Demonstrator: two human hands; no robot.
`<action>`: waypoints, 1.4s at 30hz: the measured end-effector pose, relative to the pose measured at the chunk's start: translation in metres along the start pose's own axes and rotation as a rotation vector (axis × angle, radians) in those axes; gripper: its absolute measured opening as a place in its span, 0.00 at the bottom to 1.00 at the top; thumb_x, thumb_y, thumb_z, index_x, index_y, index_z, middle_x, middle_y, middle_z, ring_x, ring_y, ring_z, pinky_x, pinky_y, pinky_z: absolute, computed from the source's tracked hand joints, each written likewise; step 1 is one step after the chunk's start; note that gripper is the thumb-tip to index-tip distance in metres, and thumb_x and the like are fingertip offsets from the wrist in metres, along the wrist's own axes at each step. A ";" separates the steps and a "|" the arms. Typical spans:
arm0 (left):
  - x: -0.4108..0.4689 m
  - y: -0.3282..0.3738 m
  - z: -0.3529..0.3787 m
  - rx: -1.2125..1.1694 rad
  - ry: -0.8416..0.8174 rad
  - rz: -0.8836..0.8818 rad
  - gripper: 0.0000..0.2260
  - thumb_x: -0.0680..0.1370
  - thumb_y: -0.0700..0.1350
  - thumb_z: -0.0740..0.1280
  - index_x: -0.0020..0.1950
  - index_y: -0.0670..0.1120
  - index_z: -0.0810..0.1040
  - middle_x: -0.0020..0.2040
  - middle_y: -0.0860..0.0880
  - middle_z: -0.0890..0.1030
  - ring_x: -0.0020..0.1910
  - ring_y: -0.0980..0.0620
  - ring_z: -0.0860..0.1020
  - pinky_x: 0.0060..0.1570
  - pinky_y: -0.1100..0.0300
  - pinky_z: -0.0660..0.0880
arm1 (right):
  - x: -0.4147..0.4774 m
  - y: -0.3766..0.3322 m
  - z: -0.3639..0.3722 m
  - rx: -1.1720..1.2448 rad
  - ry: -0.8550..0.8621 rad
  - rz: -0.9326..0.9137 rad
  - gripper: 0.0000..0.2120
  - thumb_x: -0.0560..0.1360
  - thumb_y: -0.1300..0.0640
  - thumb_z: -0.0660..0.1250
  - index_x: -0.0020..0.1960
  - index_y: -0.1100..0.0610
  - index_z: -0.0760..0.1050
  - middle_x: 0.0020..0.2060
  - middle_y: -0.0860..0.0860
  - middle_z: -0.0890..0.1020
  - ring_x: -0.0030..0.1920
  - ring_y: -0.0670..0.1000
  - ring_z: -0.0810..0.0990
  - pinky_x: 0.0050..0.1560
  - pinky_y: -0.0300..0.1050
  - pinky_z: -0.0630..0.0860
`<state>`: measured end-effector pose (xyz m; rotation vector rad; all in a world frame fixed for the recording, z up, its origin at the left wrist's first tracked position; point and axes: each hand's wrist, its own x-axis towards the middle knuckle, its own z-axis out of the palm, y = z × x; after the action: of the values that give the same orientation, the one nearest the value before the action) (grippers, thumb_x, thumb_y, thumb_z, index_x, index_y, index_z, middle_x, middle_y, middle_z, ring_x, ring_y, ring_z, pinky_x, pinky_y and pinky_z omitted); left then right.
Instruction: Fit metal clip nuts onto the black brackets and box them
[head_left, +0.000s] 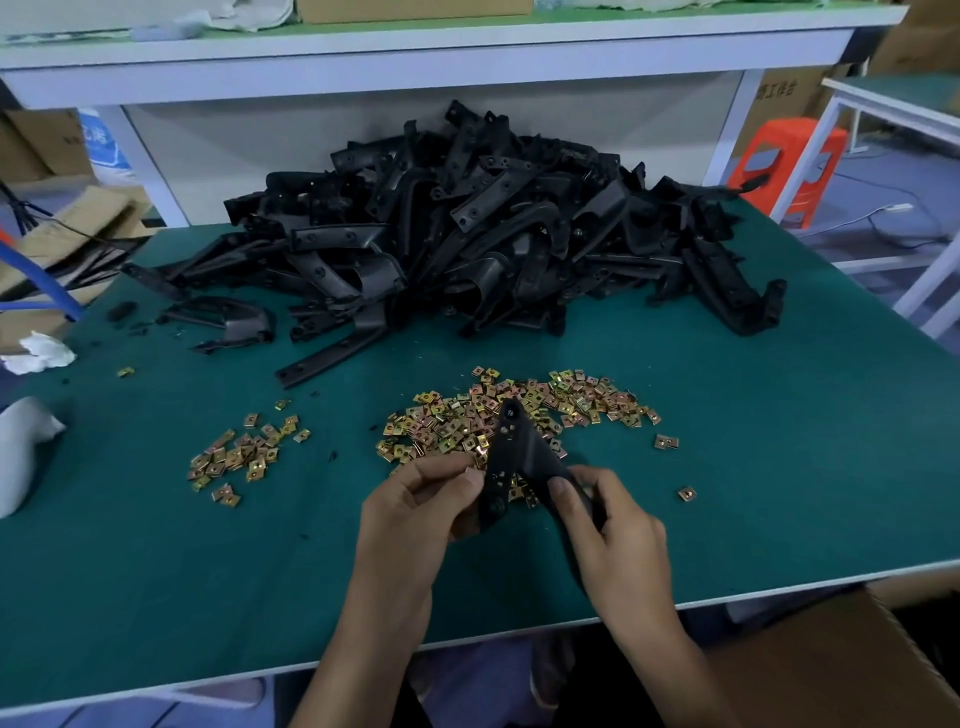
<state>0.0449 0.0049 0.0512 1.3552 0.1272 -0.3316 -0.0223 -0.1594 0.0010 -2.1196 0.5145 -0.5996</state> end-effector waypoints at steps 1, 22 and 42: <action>0.000 -0.001 0.000 0.001 0.003 -0.008 0.07 0.74 0.39 0.75 0.44 0.52 0.87 0.46 0.45 0.87 0.45 0.48 0.84 0.51 0.49 0.80 | 0.000 0.000 0.000 -0.002 -0.006 -0.001 0.20 0.76 0.36 0.60 0.53 0.50 0.80 0.32 0.38 0.78 0.36 0.46 0.78 0.37 0.46 0.69; -0.005 -0.025 0.031 0.195 0.172 0.186 0.11 0.72 0.40 0.78 0.46 0.54 0.81 0.42 0.63 0.85 0.42 0.65 0.83 0.37 0.74 0.75 | -0.007 -0.007 0.009 -0.164 0.208 -0.026 0.18 0.77 0.37 0.61 0.52 0.51 0.79 0.33 0.41 0.78 0.36 0.51 0.80 0.36 0.45 0.65; 0.060 -0.046 0.147 1.021 -0.834 0.564 0.13 0.79 0.46 0.71 0.37 0.61 0.78 0.42 0.51 0.72 0.39 0.59 0.70 0.36 0.66 0.63 | 0.004 0.005 -0.011 0.704 0.574 0.376 0.11 0.71 0.35 0.57 0.42 0.37 0.76 0.35 0.41 0.77 0.39 0.47 0.73 0.43 0.44 0.72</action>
<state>0.0731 -0.1553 0.0229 2.0354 -1.2475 -0.4752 -0.0264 -0.1709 0.0031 -1.1377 0.8427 -0.9951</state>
